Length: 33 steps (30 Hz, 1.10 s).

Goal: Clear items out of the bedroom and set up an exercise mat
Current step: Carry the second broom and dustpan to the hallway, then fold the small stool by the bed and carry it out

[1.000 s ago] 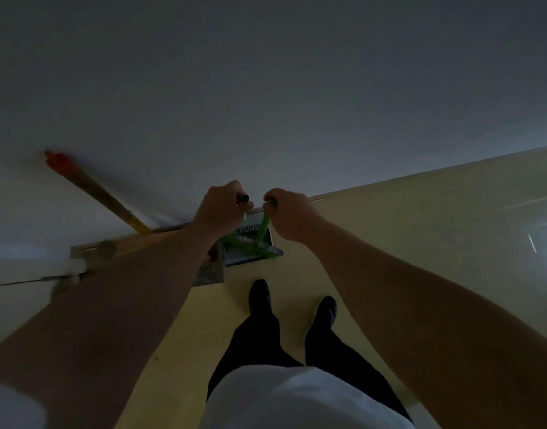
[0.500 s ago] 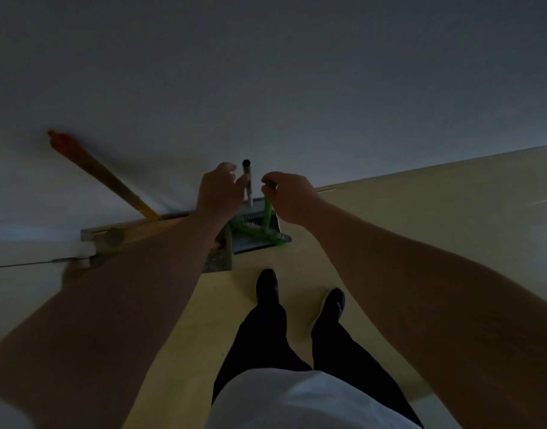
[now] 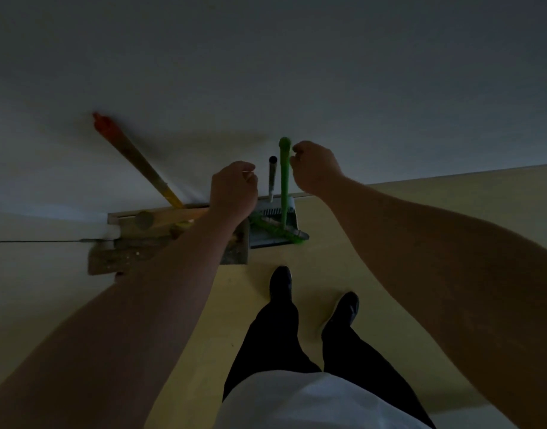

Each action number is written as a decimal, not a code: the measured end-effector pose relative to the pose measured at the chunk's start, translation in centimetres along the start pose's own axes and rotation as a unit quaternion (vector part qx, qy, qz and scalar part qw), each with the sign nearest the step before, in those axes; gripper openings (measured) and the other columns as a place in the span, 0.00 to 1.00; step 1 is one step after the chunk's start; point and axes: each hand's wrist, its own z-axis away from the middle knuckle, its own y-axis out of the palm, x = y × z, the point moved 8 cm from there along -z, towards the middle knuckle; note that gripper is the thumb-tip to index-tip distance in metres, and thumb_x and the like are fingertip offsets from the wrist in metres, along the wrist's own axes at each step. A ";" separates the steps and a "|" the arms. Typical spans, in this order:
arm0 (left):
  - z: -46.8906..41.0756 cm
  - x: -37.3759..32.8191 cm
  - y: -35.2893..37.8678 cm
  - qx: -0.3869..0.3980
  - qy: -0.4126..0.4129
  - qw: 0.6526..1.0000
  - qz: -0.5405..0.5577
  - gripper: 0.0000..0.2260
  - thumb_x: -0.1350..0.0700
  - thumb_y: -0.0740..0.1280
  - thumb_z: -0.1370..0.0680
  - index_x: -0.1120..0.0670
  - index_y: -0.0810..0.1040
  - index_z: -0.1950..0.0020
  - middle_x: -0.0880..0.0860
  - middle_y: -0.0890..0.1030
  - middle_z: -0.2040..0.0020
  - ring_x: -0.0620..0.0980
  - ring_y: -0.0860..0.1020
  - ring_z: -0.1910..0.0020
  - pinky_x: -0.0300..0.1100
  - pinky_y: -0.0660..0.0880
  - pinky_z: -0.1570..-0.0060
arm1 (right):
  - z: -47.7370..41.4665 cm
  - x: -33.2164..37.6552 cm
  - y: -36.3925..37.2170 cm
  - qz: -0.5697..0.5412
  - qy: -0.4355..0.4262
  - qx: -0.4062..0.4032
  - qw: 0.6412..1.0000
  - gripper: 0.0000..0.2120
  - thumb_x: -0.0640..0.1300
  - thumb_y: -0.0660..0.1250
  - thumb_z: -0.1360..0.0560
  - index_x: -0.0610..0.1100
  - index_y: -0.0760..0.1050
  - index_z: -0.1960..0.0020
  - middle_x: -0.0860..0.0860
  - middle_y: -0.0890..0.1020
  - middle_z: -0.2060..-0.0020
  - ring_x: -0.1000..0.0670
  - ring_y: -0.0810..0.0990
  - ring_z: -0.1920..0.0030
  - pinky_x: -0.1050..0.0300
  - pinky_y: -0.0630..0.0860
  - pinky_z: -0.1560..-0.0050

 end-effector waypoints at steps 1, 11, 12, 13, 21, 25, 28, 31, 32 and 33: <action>0.0 -0.1 -0.1 -0.002 0.004 1.000 0.001 0.13 0.56 0.61 0.17 0.55 0.79 0.35 0.53 0.81 0.37 0.50 0.77 0.39 0.30 0.62 0.45 | -0.1 0.0 0.1 0.007 0.001 0.006 1.000 0.20 0.42 0.60 0.18 0.46 0.68 0.26 0.44 0.77 0.34 0.45 0.79 0.42 0.61 0.73 0.51; 1.3 -3.7 -2.0 0.004 0.022 0.999 0.046 0.12 0.57 0.63 0.18 0.56 0.80 0.37 0.55 0.82 0.41 0.52 0.79 0.42 0.33 0.68 0.45 | 3.3 -0.4 -3.1 -0.009 -0.018 -0.011 1.000 0.20 0.46 0.57 0.16 0.44 0.68 0.25 0.45 0.74 0.29 0.46 0.74 0.32 0.58 0.68 0.34; 1.4 -4.8 -2.4 0.006 0.025 0.998 0.055 0.12 0.57 0.64 0.19 0.56 0.81 0.37 0.54 0.82 0.41 0.51 0.79 0.42 0.33 0.68 0.44 | 4.1 -0.3 -4.5 -0.022 -0.024 -0.033 0.999 0.20 0.47 0.58 0.16 0.44 0.70 0.26 0.46 0.75 0.30 0.47 0.74 0.32 0.58 0.68 0.32; 1.5 -5.5 -2.8 0.005 0.027 0.998 0.063 0.12 0.56 0.65 0.19 0.56 0.81 0.37 0.54 0.83 0.41 0.51 0.80 0.43 0.33 0.69 0.44 | 4.9 -0.2 -5.6 -0.033 -0.031 -0.054 0.997 0.20 0.47 0.59 0.16 0.43 0.71 0.27 0.46 0.76 0.31 0.47 0.75 0.32 0.59 0.67 0.32; 2.8 -17.8 -5.6 0.025 0.102 0.989 0.108 0.08 0.53 0.69 0.21 0.51 0.84 0.44 0.45 0.82 0.53 0.36 0.76 0.60 0.19 0.65 0.63 | 13.5 -2.9 -19.6 -0.181 -0.050 -0.264 0.946 0.18 0.50 0.65 0.19 0.47 0.76 0.31 0.53 0.82 0.38 0.58 0.79 0.39 0.66 0.72 0.38; 4.2 -26.6 -6.1 0.046 0.179 0.975 0.126 0.08 0.52 0.70 0.22 0.50 0.84 0.44 0.44 0.84 0.52 0.34 0.78 0.57 0.18 0.66 0.61 | 18.4 -5.6 -26.5 -0.212 -0.042 -0.356 0.909 0.18 0.51 0.67 0.20 0.48 0.77 0.32 0.54 0.82 0.39 0.58 0.80 0.40 0.65 0.74 0.38; 6.3 -34.6 -5.9 0.059 0.264 0.953 0.133 0.08 0.53 0.70 0.22 0.50 0.84 0.44 0.40 0.81 0.57 0.26 0.76 0.61 0.16 0.66 0.61 | 22.4 -8.6 -31.5 -0.230 -0.029 -0.426 0.874 0.17 0.50 0.68 0.20 0.47 0.78 0.33 0.54 0.83 0.40 0.62 0.80 0.42 0.69 0.74 0.40; 9.1 -42.9 -5.0 0.070 0.354 0.922 0.142 0.08 0.53 0.70 0.22 0.51 0.84 0.44 0.41 0.82 0.56 0.24 0.76 0.60 0.18 0.68 0.58 | 26.8 -12.3 -36.5 -0.240 -0.020 -0.501 0.831 0.16 0.49 0.69 0.21 0.46 0.79 0.34 0.54 0.84 0.42 0.63 0.80 0.43 0.70 0.75 0.42; 10.2 -45.5 -4.6 0.074 0.382 0.910 0.141 0.09 0.53 0.70 0.22 0.52 0.83 0.44 0.42 0.83 0.55 0.25 0.77 0.59 0.19 0.70 0.57 | 28.2 -13.4 -38.0 -0.233 -0.016 -0.521 0.821 0.16 0.49 0.69 0.21 0.46 0.79 0.35 0.54 0.84 0.43 0.64 0.79 0.43 0.72 0.75 0.42; 11.2 -47.7 -4.2 0.075 0.404 0.900 0.143 0.09 0.52 0.70 0.22 0.52 0.83 0.44 0.43 0.83 0.54 0.26 0.77 0.58 0.20 0.71 0.56 | 29.5 -14.4 -39.4 -0.228 -0.012 -0.536 0.813 0.16 0.49 0.69 0.21 0.46 0.79 0.35 0.54 0.84 0.43 0.65 0.79 0.43 0.72 0.74 0.42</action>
